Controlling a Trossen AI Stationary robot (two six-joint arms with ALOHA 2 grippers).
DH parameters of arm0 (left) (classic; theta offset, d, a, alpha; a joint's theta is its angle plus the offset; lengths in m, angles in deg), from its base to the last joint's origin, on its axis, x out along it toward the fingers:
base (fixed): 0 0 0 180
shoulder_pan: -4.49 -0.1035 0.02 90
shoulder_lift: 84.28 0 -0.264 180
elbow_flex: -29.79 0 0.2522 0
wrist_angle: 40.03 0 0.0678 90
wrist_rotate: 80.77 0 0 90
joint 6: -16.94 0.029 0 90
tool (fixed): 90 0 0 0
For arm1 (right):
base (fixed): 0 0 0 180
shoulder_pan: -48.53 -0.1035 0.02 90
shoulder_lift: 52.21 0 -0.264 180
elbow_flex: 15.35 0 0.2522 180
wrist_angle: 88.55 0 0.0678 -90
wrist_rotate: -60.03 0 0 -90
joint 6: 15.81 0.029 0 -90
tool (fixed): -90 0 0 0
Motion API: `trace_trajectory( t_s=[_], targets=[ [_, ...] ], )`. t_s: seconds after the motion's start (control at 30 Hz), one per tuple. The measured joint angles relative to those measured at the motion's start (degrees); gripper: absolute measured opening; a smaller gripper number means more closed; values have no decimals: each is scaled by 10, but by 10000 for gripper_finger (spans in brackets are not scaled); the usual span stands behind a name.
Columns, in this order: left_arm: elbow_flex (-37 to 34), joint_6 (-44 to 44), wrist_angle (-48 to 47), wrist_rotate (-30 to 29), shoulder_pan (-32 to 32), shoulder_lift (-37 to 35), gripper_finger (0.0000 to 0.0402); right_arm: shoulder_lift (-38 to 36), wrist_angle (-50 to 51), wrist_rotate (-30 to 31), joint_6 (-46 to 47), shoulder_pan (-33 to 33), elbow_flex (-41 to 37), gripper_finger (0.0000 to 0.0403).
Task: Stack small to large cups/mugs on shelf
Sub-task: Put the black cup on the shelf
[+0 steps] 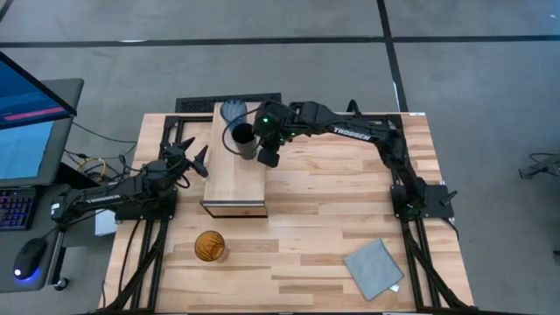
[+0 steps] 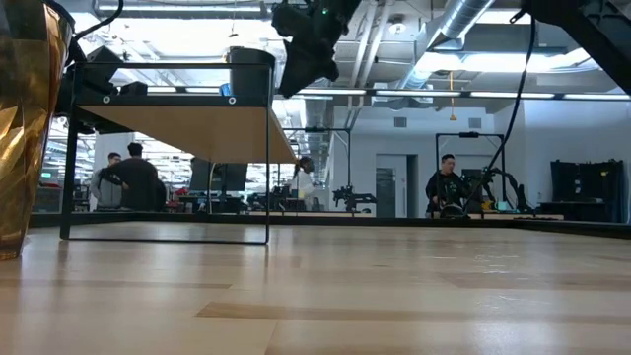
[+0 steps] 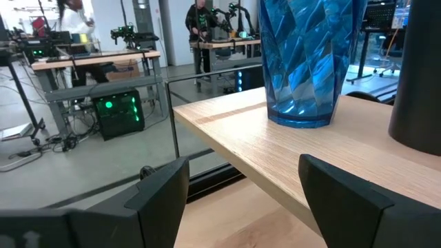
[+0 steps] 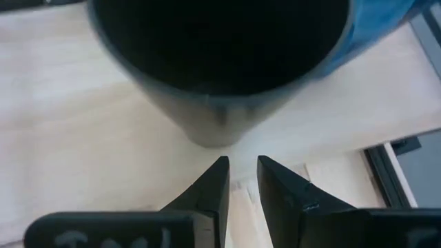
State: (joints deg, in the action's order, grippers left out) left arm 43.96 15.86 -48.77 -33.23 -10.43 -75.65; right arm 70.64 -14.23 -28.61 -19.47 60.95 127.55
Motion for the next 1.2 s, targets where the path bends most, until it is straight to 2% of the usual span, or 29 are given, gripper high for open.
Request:
trace_trajectory(
  t_s=[0.27,0.53,0.73,1.2],
  targets=[
    [0,0,0,0,0,0,265,5,-33,-29,-9,-2,0,98],
    [0,0,0,0,0,0,265,5,-49,-32,-14,-4,0,98],
    [0,0,0,0,0,0,265,5,-73,-64,-14,-6,0,98],
    [0,0,0,0,0,0,265,5,-92,-76,-14,-8,0,98]
  ],
)
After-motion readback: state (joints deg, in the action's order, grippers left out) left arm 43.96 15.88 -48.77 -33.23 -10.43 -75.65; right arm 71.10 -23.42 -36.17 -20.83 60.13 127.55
